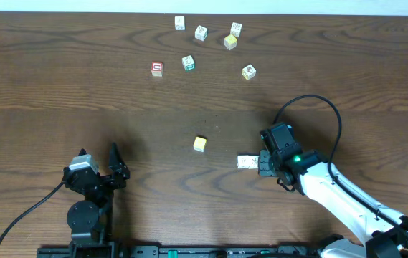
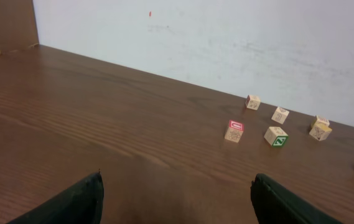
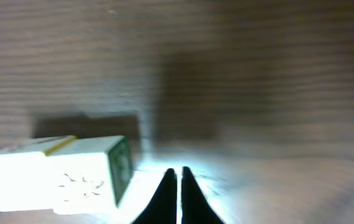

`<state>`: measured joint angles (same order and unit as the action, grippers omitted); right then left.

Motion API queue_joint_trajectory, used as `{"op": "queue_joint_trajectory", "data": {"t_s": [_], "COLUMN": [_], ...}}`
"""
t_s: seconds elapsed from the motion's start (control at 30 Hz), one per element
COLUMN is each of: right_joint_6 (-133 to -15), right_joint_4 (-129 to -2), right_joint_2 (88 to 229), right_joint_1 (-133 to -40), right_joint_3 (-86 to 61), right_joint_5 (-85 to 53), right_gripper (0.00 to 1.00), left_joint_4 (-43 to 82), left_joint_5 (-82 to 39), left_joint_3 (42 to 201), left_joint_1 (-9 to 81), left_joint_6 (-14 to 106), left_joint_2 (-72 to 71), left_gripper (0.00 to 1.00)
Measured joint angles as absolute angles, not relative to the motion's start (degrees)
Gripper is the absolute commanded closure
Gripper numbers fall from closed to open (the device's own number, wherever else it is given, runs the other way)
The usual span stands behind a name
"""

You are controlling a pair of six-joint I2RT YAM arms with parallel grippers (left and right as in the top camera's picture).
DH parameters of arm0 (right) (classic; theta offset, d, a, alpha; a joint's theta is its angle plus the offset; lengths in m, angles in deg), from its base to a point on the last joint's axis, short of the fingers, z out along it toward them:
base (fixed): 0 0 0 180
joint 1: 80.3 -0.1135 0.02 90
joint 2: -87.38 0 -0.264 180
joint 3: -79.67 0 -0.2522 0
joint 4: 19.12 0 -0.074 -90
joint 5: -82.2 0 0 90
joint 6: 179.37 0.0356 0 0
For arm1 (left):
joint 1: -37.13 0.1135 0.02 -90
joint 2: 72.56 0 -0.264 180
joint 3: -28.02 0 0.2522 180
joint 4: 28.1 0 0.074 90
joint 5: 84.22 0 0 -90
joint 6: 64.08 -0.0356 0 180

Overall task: Lift 5 blocks
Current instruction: 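Move the right gripper to the far cluster above the acorn block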

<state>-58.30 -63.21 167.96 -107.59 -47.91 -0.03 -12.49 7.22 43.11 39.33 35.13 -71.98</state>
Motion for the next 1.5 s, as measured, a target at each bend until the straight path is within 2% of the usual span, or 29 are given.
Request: {"op": "queue_joint_trajectory", "data": {"t_s": [0.03, 0.17, 0.37, 0.5, 0.67, 0.8, 0.97, 1.1, 1.5], "right_joint_6": [-58.6, -61.9, -68.0, -72.1, -77.5, -82.6, -88.2, -91.8, -99.0], "right_joint_4": [-64.2, -65.5, -62.8, -59.5, -59.3, -62.5, -67.8, -71.4, -71.6], "right_joint_2": [168.0, 168.0, 167.9, 169.1, 178.5, 188.9, 200.2, 206.9, 211.2], "right_joint_1": [-107.6, -107.5, -105.2, -101.7, -98.2, -97.6, -97.6, -97.6, -92.4], "right_joint_3": [-46.8, -39.0, -27.8, -23.9, -16.9, -8.3, 4.0, 12.3, 15.6], "right_joint_5": [0.5, 1.4, 1.5, 0.4, -2.9, -4.9, -6.2, -7.4, -10.5], "right_gripper": [0.71, 0.53, 0.37, 0.18, 0.02, 0.01, 0.12, 0.12, 0.17], "left_joint_4": [-12.5, -12.5, -12.5, -12.5, -12.5, -12.5, -12.5, -12.5, -12.5], "left_joint_5": [7.2, 7.2, 7.2, 7.2, 7.2, 7.2, 7.2, 7.2, 7.2], "left_joint_3": [43.1, 43.1, 43.1, 43.1, 43.1, 43.1, 43.1, 43.1, 43.1], "left_joint_1": [39.3, 39.3, 39.3, 39.3, 39.3, 39.3, 39.3, 39.3, 39.3], "left_joint_6": [35.1, 35.1, 35.1, 35.1, 35.1, 35.1, 35.1, 35.1, 35.1], "left_joint_2": [-72.0, -72.0, -72.0, -72.0, -72.0, -72.0, -72.0, -72.0, -72.0], "left_gripper": [0.24, 0.24, 0.24, 0.24, 0.24, 0.24, 0.24, 0.24, 0.24]}}
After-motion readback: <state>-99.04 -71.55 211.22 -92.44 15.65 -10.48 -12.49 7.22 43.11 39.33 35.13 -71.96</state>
